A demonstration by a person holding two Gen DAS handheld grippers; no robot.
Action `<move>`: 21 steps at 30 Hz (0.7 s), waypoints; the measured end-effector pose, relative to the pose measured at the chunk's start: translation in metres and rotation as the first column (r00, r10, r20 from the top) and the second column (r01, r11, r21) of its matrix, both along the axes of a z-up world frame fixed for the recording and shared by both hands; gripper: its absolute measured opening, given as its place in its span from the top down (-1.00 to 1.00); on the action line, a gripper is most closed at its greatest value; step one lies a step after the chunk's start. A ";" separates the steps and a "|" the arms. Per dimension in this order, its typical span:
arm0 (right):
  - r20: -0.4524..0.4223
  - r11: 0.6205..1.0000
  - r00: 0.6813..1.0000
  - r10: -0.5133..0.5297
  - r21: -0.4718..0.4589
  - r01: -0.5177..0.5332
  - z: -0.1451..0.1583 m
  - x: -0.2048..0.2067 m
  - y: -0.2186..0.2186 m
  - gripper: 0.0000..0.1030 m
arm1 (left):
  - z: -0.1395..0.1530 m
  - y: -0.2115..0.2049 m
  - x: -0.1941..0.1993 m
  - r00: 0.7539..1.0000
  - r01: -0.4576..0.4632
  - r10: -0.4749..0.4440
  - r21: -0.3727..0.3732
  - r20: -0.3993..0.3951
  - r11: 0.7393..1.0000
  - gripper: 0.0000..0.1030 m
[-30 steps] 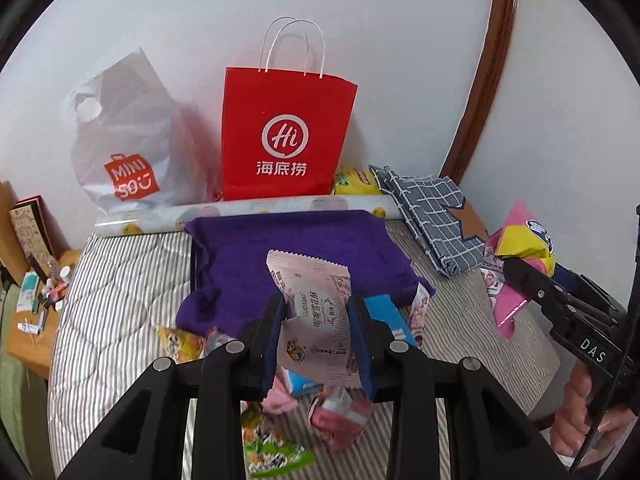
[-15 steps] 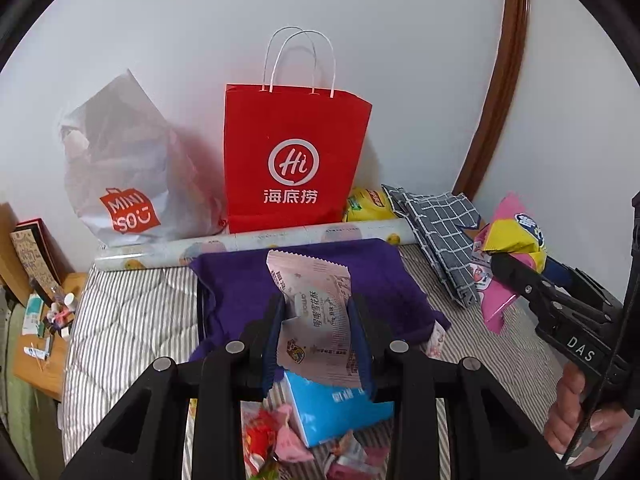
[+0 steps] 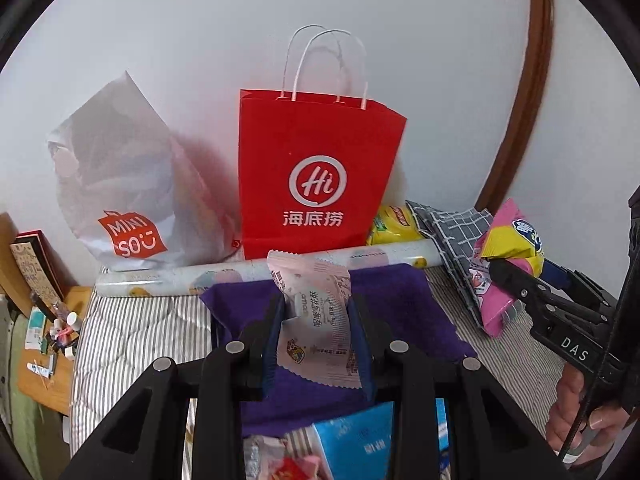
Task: Organize snacks
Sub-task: 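Carry the pink packet with the left tool while the right tool carries the chip bag onto the purple towel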
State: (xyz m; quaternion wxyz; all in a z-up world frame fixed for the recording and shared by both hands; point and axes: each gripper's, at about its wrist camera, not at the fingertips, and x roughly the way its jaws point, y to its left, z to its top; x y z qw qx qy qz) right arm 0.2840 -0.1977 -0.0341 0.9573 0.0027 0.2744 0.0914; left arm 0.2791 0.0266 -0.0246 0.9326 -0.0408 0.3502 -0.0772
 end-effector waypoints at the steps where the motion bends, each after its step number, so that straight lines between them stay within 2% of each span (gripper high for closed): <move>1: 0.000 1.000 1.000 0.001 0.001 -0.001 0.000 0.007 0.000 -0.29 | -0.001 0.002 0.006 1.000 -0.004 0.004 0.000 0.000 1.000 0.41; 10: -0.001 1.000 1.000 0.005 0.004 -0.005 0.002 0.056 0.003 -0.29 | -0.014 0.023 0.055 0.999 -0.036 0.036 -0.017 -0.027 0.999 0.41; 17: -0.061 1.000 0.998 0.014 -0.001 -0.014 -0.025 0.100 0.002 -0.29 | -0.037 0.036 0.093 0.996 -0.055 0.052 -0.040 -0.071 0.998 0.41; 21: -0.120 1.000 0.993 0.022 -0.013 -0.024 -0.049 0.121 -0.004 -0.29 | -0.064 0.045 0.104 0.993 -0.054 0.047 -0.059 -0.104 0.997 0.41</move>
